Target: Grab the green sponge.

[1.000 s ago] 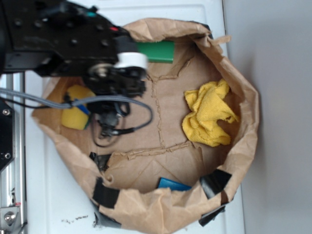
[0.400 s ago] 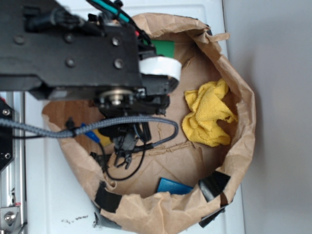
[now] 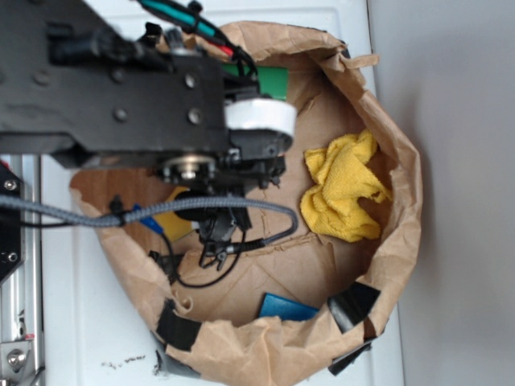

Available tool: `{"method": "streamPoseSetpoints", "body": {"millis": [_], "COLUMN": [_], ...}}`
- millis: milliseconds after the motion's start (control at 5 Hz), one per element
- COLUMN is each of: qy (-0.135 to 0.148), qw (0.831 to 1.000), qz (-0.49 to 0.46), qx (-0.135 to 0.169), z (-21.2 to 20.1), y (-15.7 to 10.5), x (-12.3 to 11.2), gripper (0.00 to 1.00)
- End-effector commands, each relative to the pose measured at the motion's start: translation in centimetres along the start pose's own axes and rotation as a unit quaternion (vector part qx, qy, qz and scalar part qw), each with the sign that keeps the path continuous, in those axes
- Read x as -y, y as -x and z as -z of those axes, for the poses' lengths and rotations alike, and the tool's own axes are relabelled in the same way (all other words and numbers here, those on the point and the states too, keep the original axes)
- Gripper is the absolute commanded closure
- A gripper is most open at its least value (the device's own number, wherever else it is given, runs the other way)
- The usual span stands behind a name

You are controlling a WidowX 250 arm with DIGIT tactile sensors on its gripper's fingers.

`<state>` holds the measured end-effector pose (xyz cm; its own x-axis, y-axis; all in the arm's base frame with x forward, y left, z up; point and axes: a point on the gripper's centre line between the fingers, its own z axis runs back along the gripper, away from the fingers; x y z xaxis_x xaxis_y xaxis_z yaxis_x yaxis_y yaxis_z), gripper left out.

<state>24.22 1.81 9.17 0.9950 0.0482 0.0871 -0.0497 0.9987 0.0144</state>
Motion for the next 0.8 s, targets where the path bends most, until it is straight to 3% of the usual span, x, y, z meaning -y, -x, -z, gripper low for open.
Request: {"method": "streamPoseSetpoints", "body": {"millis": [0,400,600], "qy": [0.041,0.058,0.059], "qw": [0.997,0.995,0.995], "qz": [-0.063,-0.075,-0.078], "qx": [-0.007,0.008,-0.010], "z": [2.1,4.3,3.7], "y": [0.3,2.1,1.9], "x": [-1.7,-0.1,0.8], "gripper": [0.00,0.00,0.00]}}
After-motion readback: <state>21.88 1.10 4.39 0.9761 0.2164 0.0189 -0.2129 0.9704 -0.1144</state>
